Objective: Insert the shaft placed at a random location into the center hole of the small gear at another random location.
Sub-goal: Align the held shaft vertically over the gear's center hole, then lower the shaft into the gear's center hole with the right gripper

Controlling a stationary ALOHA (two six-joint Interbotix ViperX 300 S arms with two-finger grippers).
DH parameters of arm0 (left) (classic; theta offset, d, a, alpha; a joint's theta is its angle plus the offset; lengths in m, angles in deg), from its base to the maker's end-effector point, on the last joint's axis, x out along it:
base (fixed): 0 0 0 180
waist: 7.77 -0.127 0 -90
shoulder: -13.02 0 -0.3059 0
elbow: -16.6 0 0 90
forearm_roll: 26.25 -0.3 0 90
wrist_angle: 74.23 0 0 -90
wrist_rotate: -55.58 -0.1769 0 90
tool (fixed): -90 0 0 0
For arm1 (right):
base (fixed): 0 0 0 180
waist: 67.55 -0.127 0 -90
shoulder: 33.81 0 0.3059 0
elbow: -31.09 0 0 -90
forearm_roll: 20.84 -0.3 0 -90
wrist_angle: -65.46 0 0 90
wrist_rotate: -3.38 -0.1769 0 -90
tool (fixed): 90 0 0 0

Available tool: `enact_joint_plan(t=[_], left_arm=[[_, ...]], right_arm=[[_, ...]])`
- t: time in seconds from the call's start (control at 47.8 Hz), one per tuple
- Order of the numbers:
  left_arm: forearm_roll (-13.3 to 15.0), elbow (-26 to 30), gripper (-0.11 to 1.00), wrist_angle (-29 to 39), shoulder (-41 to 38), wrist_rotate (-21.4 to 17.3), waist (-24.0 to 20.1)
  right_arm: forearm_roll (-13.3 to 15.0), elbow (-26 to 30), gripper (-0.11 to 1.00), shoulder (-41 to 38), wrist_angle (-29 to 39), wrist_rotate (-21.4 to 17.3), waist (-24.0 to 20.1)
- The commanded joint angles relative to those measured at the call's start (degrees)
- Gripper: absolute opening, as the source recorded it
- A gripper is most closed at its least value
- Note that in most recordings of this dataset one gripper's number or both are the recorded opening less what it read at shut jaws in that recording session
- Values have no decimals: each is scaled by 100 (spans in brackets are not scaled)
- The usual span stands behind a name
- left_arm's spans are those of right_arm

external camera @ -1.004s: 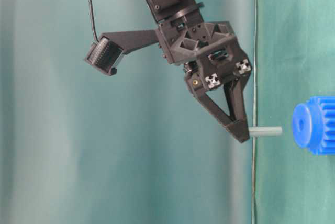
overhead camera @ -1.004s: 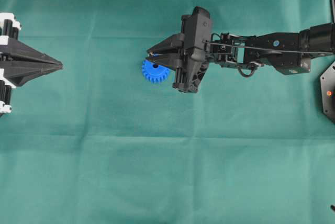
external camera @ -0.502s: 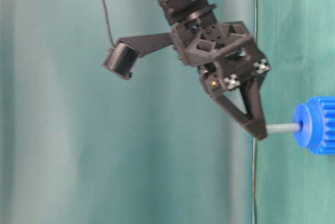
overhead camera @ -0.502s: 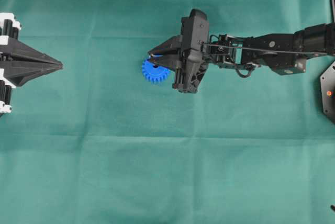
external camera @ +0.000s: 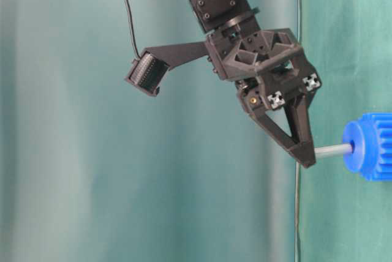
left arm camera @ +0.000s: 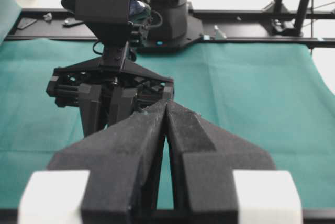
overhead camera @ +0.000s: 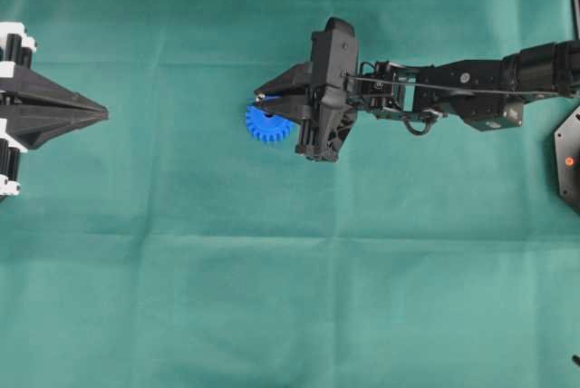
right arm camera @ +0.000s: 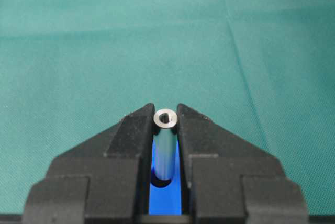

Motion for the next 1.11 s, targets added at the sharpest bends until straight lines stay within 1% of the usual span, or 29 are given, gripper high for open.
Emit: enact_joint_plan(t=[0.0, 0.167, 0.439, 1.088], left_arm=[[0, 141, 0, -26, -44, 9, 9], [-9, 141, 0, -18, -44, 9, 9], [-9, 141, 0, 0, -44, 9, 0], [-9, 141, 0, 0, -44, 9, 0]], right_arm=[[-26, 26, 14, 176, 26, 97, 9], [0, 0, 14, 413, 44, 114, 9], [0, -44, 14, 466, 26, 105, -26], [-18, -18, 14, -26, -325, 105, -26]])
